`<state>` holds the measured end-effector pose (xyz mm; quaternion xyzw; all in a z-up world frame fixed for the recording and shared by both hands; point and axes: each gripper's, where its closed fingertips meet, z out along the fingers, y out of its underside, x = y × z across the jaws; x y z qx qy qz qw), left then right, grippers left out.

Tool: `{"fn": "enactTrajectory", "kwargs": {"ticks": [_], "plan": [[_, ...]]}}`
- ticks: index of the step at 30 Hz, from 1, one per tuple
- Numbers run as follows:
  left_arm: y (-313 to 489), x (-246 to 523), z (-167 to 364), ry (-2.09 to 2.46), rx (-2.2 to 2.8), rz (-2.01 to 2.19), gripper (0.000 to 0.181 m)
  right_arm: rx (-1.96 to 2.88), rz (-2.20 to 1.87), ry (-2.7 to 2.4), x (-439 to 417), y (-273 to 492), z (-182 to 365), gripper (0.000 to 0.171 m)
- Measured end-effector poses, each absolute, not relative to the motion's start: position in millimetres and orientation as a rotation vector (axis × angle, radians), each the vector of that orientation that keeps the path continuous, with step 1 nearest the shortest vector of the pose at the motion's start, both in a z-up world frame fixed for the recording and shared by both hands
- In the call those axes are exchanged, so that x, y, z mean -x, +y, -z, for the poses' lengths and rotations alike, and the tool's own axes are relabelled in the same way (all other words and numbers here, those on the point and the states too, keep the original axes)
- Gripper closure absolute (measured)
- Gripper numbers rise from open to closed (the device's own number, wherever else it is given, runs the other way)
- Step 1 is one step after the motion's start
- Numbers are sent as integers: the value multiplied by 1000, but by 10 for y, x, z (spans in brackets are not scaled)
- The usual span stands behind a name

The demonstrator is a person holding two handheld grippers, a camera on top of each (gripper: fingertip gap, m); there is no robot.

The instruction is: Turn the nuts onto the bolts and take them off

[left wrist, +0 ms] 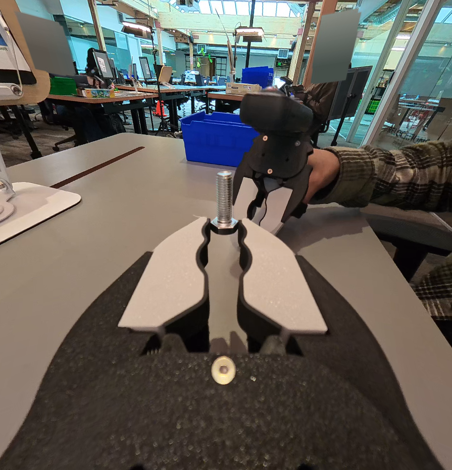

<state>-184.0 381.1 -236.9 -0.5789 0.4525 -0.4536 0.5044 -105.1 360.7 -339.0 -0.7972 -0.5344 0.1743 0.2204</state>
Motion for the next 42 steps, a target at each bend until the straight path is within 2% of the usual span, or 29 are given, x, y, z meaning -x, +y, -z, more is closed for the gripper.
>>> {"fn": "enactTrajectory", "kwargs": {"ticks": [1,7,11,31,38,42], "plan": [[3799,1834,2372,1100,1395,1095,161,2189,-522,-1470,1069,3601,3313,154],[3682,1754,2392,1173,1360,1071,161,1975,-662,-1455,1288,3623,2209,154],[3599,1695,2413,1227,1338,1037,161,1978,-631,-1589,1527,3562,1912,154],[3568,1666,2402,1251,1354,950,161,2145,-561,-1693,1778,3530,2048,154],[3555,1669,2382,1240,1346,971,162,2073,-614,-1722,1787,3515,2030,154],[3502,1666,2326,1235,1319,1030,162,1845,-600,-1887,1780,3469,1987,154]]}}
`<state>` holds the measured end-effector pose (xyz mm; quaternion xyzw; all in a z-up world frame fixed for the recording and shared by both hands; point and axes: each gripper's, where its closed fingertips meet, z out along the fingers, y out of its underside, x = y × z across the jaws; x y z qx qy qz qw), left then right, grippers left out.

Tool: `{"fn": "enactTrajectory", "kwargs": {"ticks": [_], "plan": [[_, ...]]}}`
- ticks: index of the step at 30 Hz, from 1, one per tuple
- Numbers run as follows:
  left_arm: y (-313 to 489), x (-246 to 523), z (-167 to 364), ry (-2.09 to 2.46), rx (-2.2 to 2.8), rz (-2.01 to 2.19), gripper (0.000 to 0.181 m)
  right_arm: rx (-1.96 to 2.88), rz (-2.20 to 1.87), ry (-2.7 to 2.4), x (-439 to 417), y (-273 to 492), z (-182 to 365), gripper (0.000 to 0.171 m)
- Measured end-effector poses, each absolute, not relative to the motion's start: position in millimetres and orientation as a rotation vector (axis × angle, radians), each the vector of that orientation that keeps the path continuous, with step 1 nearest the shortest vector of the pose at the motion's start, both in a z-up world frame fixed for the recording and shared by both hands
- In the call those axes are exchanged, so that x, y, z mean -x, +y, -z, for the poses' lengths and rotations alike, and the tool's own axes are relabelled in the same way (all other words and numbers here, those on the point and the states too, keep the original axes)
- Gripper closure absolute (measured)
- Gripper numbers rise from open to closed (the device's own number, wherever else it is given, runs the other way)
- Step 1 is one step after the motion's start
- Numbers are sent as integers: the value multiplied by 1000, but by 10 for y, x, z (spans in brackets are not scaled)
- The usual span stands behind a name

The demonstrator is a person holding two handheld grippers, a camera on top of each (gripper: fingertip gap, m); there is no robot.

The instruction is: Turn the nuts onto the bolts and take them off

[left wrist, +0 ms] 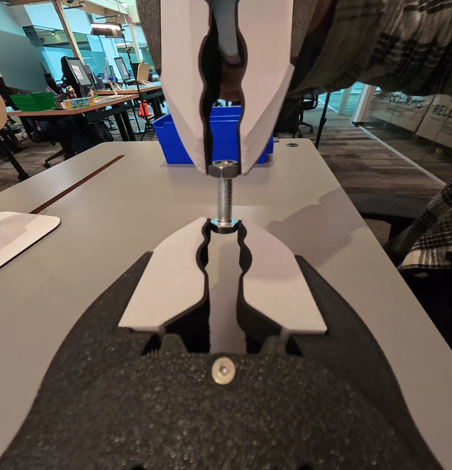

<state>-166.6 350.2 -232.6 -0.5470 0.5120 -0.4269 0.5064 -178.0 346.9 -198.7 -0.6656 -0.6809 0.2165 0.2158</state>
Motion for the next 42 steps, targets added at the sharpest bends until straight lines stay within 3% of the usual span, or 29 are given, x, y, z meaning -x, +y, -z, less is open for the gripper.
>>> {"fn": "enactTrajectory", "kwargs": {"ticks": [14,23,32,42], "plan": [[3324,1576,2362,1323,1281,1064,162,1477,-501,-2440,1675,3282,2034,154],[3247,1587,2322,1353,1240,1106,162,928,-445,-2686,1681,3202,2003,154],[3273,1558,2379,1360,1275,1092,162,944,-365,-2698,1640,3238,2066,153],[3306,1554,2427,1368,1294,1055,162,1100,-400,-2636,1649,3271,2056,129]]}}
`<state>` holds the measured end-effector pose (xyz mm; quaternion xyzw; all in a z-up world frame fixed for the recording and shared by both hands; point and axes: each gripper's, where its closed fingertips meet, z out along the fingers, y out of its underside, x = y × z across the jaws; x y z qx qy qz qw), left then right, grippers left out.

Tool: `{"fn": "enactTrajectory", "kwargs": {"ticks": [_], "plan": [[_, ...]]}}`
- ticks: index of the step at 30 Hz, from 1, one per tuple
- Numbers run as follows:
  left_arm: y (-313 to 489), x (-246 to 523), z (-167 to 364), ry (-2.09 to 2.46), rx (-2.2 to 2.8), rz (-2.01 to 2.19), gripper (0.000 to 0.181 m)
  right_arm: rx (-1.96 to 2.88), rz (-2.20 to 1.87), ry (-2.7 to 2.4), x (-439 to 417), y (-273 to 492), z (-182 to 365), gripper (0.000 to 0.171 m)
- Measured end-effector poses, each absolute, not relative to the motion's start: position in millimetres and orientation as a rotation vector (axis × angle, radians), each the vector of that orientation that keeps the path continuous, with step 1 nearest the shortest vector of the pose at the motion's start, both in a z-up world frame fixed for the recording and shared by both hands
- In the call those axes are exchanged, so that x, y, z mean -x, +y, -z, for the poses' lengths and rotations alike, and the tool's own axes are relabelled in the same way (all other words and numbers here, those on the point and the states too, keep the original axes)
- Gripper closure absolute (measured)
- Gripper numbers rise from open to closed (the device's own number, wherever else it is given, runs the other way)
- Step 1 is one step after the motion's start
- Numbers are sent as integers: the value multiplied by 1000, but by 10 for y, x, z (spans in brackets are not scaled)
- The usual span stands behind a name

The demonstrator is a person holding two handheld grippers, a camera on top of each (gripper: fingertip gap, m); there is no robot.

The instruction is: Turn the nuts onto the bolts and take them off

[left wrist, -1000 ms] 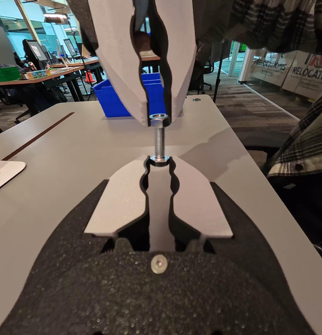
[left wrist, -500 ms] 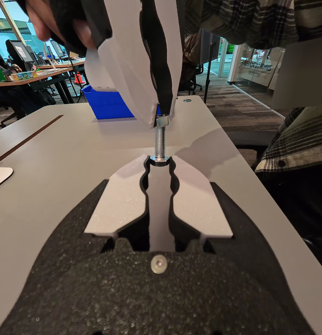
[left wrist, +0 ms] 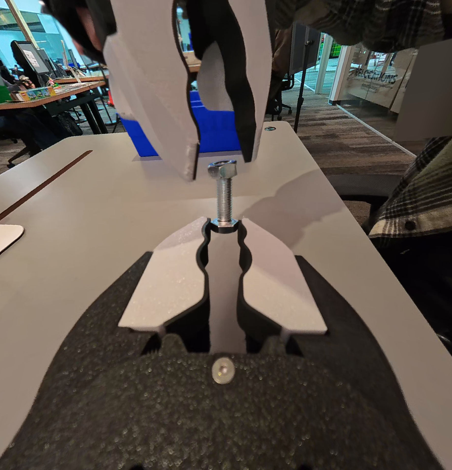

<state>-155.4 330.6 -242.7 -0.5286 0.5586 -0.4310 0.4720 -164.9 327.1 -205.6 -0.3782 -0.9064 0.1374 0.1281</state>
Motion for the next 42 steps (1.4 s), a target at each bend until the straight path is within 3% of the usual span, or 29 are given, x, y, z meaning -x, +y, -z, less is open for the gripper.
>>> {"fn": "enactTrajectory", "kwargs": {"ticks": [6,8,10,12,17,23,30,39,42], "plan": [[3555,1654,2370,1247,1347,929,161,1927,-666,-1841,1729,3471,1713,106],[3644,1695,2361,1198,1374,895,162,2145,-747,-1436,1653,3616,1661,115],[3706,1719,2363,1165,1396,864,162,2220,-910,-1127,1625,3644,1606,134],[3733,1724,2374,1152,1412,839,162,2213,-964,-1015,1626,3669,1603,131],[3735,1714,2388,1157,1419,814,162,2263,-737,-1092,1661,3742,1863,112],[3730,1729,2356,1153,1407,819,162,2243,-613,-1225,1740,3764,1993,123],[3728,1730,2346,1148,1405,825,162,2199,-675,-1321,1808,3673,2034,152],[3639,1725,2258,1140,1357,963,162,1723,-459,-1765,1825,3614,1955,152],[3565,1715,2206,1160,1308,1004,162,1661,-560,-1851,1836,3529,1894,152]]}}
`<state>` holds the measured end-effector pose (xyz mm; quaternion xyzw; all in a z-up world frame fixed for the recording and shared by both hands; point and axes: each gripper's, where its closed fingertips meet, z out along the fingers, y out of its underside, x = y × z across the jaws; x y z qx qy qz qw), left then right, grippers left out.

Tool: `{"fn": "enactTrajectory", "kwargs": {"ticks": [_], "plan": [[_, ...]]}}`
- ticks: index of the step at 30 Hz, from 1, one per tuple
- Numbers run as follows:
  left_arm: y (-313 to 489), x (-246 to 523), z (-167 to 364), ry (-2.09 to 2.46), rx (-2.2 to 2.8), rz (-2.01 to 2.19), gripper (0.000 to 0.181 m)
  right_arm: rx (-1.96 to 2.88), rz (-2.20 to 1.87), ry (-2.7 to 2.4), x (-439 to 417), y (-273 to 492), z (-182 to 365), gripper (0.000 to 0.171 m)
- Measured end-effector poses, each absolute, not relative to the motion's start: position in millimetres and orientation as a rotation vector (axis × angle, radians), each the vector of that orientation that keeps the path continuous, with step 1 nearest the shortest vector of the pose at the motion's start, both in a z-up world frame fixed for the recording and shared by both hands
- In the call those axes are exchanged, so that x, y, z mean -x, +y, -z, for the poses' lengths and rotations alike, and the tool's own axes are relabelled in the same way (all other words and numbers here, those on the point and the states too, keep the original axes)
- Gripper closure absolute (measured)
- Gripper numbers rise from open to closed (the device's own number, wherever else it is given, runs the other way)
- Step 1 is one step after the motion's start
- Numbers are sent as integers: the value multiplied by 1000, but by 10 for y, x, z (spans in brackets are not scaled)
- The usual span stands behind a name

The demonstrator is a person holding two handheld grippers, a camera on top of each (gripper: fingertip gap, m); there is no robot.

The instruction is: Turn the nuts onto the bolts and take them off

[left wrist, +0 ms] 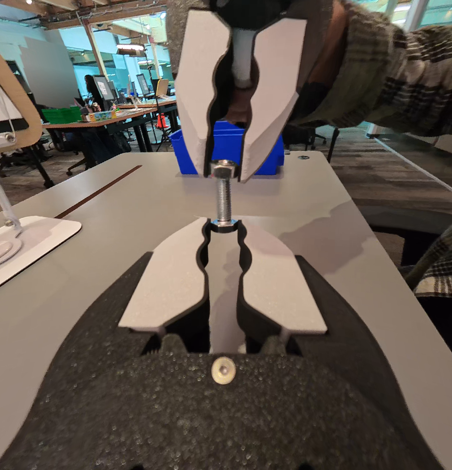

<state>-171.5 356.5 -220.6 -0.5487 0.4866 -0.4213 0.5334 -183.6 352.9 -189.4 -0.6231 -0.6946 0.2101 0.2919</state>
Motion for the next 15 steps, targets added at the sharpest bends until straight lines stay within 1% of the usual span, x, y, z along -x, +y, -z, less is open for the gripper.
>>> {"fn": "enactTrajectory", "kwargs": {"ticks": [15], "plan": [[3188,1668,2002,1281,1113,1069,162,1275,-962,-2126,1846,3091,1699,152]]}}
